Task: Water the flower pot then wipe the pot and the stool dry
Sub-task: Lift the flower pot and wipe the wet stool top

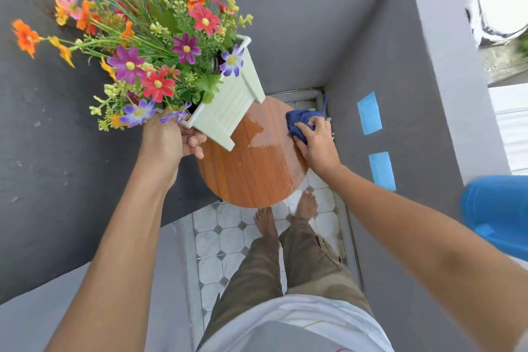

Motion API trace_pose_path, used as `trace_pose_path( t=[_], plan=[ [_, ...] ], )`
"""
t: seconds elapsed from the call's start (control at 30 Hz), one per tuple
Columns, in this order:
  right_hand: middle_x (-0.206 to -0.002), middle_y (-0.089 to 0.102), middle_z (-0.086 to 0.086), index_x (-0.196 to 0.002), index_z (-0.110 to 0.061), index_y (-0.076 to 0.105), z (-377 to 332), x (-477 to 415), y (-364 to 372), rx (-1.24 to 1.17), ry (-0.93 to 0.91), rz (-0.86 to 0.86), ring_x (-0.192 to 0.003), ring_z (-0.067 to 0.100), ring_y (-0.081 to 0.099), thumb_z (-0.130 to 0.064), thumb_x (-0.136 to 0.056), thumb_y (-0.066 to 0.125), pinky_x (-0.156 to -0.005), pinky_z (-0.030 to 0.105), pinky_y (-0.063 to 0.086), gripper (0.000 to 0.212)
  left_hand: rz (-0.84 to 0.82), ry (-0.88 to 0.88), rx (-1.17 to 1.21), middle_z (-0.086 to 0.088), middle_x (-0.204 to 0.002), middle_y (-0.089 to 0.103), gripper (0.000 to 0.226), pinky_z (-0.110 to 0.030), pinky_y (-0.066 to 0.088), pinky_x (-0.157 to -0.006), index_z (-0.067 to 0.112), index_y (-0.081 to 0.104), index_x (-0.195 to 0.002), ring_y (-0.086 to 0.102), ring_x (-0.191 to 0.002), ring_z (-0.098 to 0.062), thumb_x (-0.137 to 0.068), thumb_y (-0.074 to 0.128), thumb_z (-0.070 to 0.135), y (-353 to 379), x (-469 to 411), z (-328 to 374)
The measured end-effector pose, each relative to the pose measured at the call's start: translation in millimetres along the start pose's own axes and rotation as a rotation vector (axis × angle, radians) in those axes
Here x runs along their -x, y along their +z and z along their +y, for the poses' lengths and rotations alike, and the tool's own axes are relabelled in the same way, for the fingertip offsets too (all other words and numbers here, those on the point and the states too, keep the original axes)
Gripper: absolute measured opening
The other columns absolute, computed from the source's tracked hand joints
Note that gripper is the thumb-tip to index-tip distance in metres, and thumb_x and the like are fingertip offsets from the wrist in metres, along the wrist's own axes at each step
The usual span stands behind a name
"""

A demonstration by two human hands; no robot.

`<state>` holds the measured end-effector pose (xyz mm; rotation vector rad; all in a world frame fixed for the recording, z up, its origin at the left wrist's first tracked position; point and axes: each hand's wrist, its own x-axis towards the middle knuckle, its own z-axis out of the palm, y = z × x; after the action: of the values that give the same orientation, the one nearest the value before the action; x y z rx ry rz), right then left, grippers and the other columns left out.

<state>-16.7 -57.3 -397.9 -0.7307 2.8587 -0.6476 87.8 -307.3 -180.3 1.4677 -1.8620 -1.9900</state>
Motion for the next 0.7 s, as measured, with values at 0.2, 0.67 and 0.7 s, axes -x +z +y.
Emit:
trace_pose_path(
  t=[0.2,0.67,0.7],
  plan=[
    [-0.111,0.053,0.017,-0.12,-0.009,0.066,-24.6,75.9,7.6,-0.03,-0.189,-0.132,-0.096,0.034,0.05,-0.019,-0.088,0.068,-0.081,0.048,0.049,0.034,-0.012,0.042,0.03,-0.02,-0.071,0.057,0.029,-0.022,0.041,-0.036,0.008,0.045,-0.071,0.044,-0.037,-0.011,-0.087,0.024,-0.001,0.7,-4.1,13.6],
    [-0.112,0.051,0.015,-0.115,-0.019,0.069,-20.8,-72.2,-2.9,-0.005,-0.242,-0.158,-0.102,0.035,0.046,-0.035,-0.092,0.064,-0.089,0.048,0.046,0.029,0.002,0.103,0.036,-0.016,-0.07,0.059,0.032,-0.023,0.04,-0.037,0.009,0.048,-0.07,0.043,-0.042,-0.014,-0.089,0.024,0.001,3.5,-10.4,40.0],
    [-0.114,0.051,0.013,-0.114,-0.02,0.069,-29.5,-76.1,-0.5,-0.024,-0.154,-0.123,-0.104,0.034,0.045,-0.035,-0.092,0.063,-0.091,0.047,0.045,0.028,0.003,0.106,0.031,-0.016,-0.069,0.058,0.032,-0.023,0.04,-0.037,0.009,0.049,-0.071,0.043,-0.044,-0.015,-0.089,0.024,0.002,4.0,-10.4,40.6]
  ],
)
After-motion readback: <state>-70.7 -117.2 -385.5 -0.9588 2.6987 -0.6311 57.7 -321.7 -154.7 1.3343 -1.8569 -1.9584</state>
